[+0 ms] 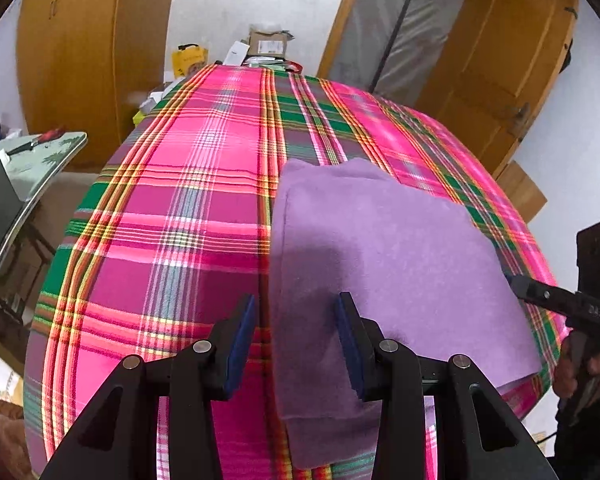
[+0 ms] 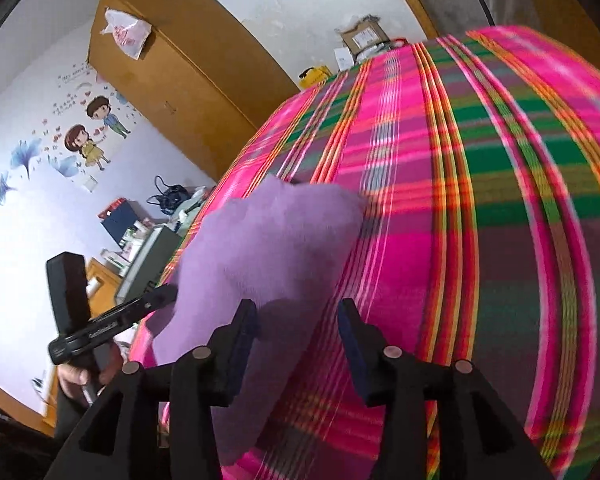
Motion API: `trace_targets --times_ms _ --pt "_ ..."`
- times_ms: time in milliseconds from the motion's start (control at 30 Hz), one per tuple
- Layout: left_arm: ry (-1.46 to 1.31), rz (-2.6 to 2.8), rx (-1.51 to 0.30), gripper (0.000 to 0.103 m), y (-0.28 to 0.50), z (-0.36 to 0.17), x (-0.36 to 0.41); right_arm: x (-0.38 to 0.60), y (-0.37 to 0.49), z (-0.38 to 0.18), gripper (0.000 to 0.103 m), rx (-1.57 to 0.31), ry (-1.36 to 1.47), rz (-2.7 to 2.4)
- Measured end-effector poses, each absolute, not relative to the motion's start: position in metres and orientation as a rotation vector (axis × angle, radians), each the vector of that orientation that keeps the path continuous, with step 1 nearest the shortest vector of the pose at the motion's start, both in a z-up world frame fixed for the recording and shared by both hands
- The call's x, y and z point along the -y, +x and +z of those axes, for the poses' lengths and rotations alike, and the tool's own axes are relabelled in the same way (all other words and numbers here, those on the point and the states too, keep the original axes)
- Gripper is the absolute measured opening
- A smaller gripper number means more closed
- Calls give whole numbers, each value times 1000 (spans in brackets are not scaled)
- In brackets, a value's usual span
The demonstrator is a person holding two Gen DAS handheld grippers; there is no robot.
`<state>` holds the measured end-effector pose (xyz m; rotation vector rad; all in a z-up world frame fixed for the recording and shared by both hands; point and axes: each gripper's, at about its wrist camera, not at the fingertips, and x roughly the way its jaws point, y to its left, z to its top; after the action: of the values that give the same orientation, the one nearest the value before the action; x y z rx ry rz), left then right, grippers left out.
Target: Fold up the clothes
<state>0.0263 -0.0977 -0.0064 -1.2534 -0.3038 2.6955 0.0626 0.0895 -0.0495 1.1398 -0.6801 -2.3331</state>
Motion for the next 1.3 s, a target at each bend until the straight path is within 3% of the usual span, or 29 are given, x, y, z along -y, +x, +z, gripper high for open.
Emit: trace_targets --times_ms 133,467,1300 --pt "-1253 2704 286 53 22 -6 94 -95 62 -57 44 798 1141 -2259" --pt "-1261 2671 305 55 10 -11 90 -89 56 -68 53 849 1160 -2184" --pt "-1229 2519 505 58 12 -24 104 -72 37 -75 53 814 1172 -2168"
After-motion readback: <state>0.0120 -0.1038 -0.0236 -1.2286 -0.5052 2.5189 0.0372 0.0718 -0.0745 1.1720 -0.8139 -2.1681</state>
